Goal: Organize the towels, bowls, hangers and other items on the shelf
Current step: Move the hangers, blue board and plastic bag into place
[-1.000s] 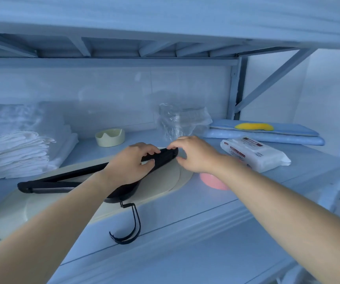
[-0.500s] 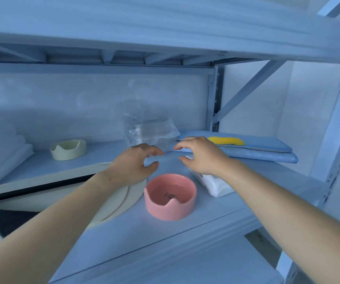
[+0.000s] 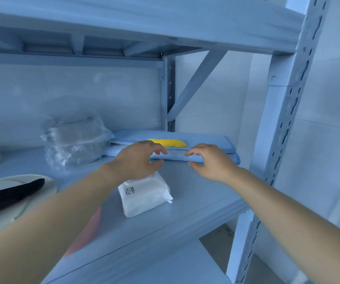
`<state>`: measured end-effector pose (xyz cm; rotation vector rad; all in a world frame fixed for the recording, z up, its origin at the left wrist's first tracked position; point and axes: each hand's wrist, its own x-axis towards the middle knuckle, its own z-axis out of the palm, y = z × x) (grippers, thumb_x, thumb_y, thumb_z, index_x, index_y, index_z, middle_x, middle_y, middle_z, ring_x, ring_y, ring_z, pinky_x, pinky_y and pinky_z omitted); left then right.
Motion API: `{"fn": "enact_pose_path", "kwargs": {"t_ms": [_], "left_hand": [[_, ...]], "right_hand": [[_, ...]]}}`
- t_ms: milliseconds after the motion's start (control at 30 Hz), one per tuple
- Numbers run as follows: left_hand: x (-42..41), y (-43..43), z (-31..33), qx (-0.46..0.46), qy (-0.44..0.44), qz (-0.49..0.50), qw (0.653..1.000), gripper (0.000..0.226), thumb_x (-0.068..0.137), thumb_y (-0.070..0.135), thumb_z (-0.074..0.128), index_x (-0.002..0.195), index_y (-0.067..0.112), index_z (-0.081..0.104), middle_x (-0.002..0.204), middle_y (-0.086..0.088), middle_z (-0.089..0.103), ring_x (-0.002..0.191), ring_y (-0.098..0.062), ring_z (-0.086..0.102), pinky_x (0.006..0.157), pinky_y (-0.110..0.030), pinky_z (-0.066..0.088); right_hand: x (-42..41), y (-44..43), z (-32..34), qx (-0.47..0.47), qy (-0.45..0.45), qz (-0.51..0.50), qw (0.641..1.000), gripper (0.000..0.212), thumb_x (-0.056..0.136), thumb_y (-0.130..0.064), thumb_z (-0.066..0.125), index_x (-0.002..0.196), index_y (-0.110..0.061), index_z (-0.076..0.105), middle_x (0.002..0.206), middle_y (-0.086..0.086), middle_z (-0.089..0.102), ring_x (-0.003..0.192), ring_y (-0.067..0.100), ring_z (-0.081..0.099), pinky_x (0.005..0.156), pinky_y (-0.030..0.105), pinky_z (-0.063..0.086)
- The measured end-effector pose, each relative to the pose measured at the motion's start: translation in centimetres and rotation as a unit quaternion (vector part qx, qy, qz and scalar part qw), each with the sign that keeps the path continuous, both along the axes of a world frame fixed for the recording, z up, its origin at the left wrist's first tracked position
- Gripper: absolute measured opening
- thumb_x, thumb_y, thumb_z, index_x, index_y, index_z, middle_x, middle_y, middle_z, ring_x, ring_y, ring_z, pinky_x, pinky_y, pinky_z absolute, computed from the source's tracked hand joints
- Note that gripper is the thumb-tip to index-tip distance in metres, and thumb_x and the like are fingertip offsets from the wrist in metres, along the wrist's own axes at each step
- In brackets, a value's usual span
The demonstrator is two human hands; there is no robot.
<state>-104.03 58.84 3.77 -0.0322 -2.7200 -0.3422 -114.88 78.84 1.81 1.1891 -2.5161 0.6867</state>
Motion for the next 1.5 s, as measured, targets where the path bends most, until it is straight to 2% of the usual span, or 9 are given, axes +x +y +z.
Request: {"fn": "enact_pose_path", "kwargs": {"t_ms": [167,500,633,800,933,1000,1133,1300,1500], "left_hand": [[-4.9,3.1,-0.3,-0.084,-0.045,-0.004,0.995,0.029,0.087,0.036,0.052,0.117,0.038,0.054,0.118,0.016,0.052,0.099,-0.004,0.044,0.075,-0.023,0.036],[-11.0,1.9,-1.1,-0.164,-0.088,0.063,0.981,0.057,0.089,0.029,0.053,0.141,0.034,0.031,0.149,0.005,0.025,0.134,-0.019,0.029,0.093,-0.039,0.045],[-11.3,1.3,-1.8,-0.123,-0.122,0.041,0.984,0.063,0.088,0.02,0.052,0.144,0.03,0.027,0.131,-0.002,0.042,0.119,-0.021,0.044,0.096,-0.036,0.04],[-11.1,0.8,-2.0,-0.1,-0.116,0.027,0.988,0.059,0.087,0.016,0.054,0.142,0.025,0.033,0.12,-0.005,0.045,0.111,-0.022,0.047,0.092,-0.029,0.038],[-11.1,0.9,-1.9,-0.098,-0.11,0.031,0.989,0.055,0.086,0.02,0.056,0.138,0.024,0.037,0.118,-0.006,0.045,0.109,-0.022,0.047,0.091,-0.03,0.039],[-10.9,1.1,-1.8,-0.104,-0.104,0.047,0.988,0.054,0.084,0.022,0.058,0.135,0.025,0.039,0.116,-0.005,0.043,0.107,-0.022,0.047,0.087,-0.031,0.041],[-10.8,1.9,-1.7,-0.153,-0.088,0.079,0.981,0.066,0.079,0.026,0.063,0.138,0.031,0.033,0.129,-0.003,0.033,0.119,-0.023,0.037,0.078,-0.036,0.049],[-10.6,2.4,-2.1,-0.171,-0.182,0.028,0.968,0.069,0.081,0.032,0.061,0.142,0.04,0.027,0.135,0.003,0.036,0.121,-0.022,0.038,0.092,-0.043,0.044],[-9.5,1.9,-1.6,-0.133,-0.195,-0.016,0.972,0.065,0.082,0.029,0.065,0.139,0.035,0.036,0.133,0.002,0.042,0.118,-0.022,0.042,0.101,-0.033,0.036]], "right_hand": [[-3.7,2.4,-1.6,-0.009,-0.009,-0.046,0.999,0.026,0.086,-0.021,0.059,0.112,-0.017,0.064,0.116,0.002,0.061,0.108,0.021,0.056,0.086,0.04,0.048],[-8.8,2.0,-3.7,0.123,0.068,-0.109,0.984,0.05,0.087,-0.022,0.057,0.134,-0.017,0.042,0.134,0.003,0.042,0.127,0.023,0.037,0.099,0.038,0.039],[-9.6,1.3,-4.3,0.151,0.051,-0.141,0.977,0.059,0.087,-0.016,0.052,0.142,-0.019,0.028,0.141,0.001,0.036,0.132,0.023,0.03,0.108,0.051,0.026],[-9.5,1.0,-4.1,0.155,0.009,-0.149,0.977,0.057,0.086,-0.011,0.048,0.14,-0.022,0.032,0.137,-0.001,0.037,0.125,0.025,0.035,0.1,0.057,0.032],[-9.3,1.4,-3.6,0.192,0.058,-0.148,0.968,0.053,0.087,-0.019,0.048,0.138,-0.026,0.036,0.127,-0.002,0.047,0.118,0.025,0.043,0.107,0.061,0.02],[-8.8,1.5,-3.7,0.192,0.09,-0.134,0.968,0.051,0.087,-0.024,0.048,0.137,-0.026,0.038,0.125,-0.002,0.05,0.114,0.025,0.046,0.106,0.052,0.027],[-6.9,1.4,-4.1,0.161,0.132,-0.091,0.974,0.05,0.084,-0.031,0.049,0.134,-0.025,0.043,0.12,-0.002,0.054,0.107,0.025,0.048,0.079,0.034,0.042],[-4.0,1.6,-4.9,0.125,0.173,-0.065,0.975,0.045,0.077,-0.038,0.053,0.12,-0.027,0.054,0.11,-0.006,0.06,0.098,0.022,0.05,0.07,0.03,0.041],[-4.4,3.8,-3.7,0.034,-0.022,0.014,0.999,0.059,0.078,-0.052,0.066,0.13,-0.028,0.051,0.136,-0.009,0.049,0.126,0.013,0.042,0.105,0.025,0.031]]}}
